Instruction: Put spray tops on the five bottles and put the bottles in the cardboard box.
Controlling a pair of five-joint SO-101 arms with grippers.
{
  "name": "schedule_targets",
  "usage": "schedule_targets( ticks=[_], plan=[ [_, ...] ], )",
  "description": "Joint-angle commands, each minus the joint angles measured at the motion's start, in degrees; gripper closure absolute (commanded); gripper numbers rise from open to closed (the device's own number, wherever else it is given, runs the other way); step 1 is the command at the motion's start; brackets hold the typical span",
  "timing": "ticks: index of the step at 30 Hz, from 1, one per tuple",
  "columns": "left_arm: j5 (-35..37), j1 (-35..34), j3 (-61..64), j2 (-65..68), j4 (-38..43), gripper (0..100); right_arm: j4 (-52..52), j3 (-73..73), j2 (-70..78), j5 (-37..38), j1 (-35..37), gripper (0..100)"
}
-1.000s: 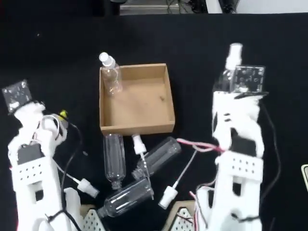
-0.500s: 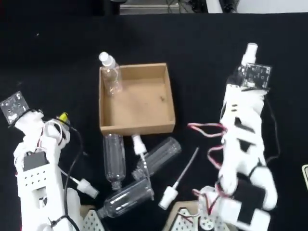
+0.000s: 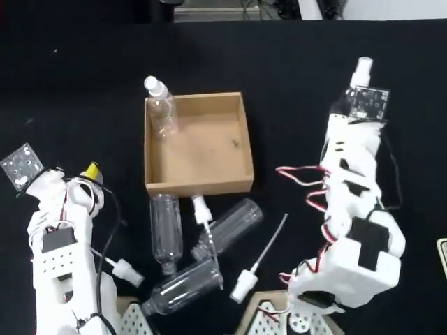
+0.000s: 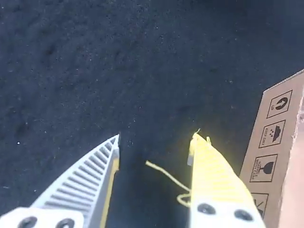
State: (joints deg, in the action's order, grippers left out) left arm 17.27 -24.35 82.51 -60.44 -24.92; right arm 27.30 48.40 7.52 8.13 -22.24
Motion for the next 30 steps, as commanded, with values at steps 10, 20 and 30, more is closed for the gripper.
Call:
schedule_targets(
  ticks=[10,20,30],
  plan=[
    [0.18,0.66,-0.31,-1.05,1.49,78,4.04,-13.23,9.8,-0.18,-6.95,98.8],
    [0.18,0.66,-0.4,-1.05,1.49,78,21.8,-9.71,17.8,-0.26,-10.81,98.8],
    [0.18,0.66,-0.48,-1.05,1.49,78,22.68,-6.29,19.03,-0.26,-11.69,98.8]
  ],
)
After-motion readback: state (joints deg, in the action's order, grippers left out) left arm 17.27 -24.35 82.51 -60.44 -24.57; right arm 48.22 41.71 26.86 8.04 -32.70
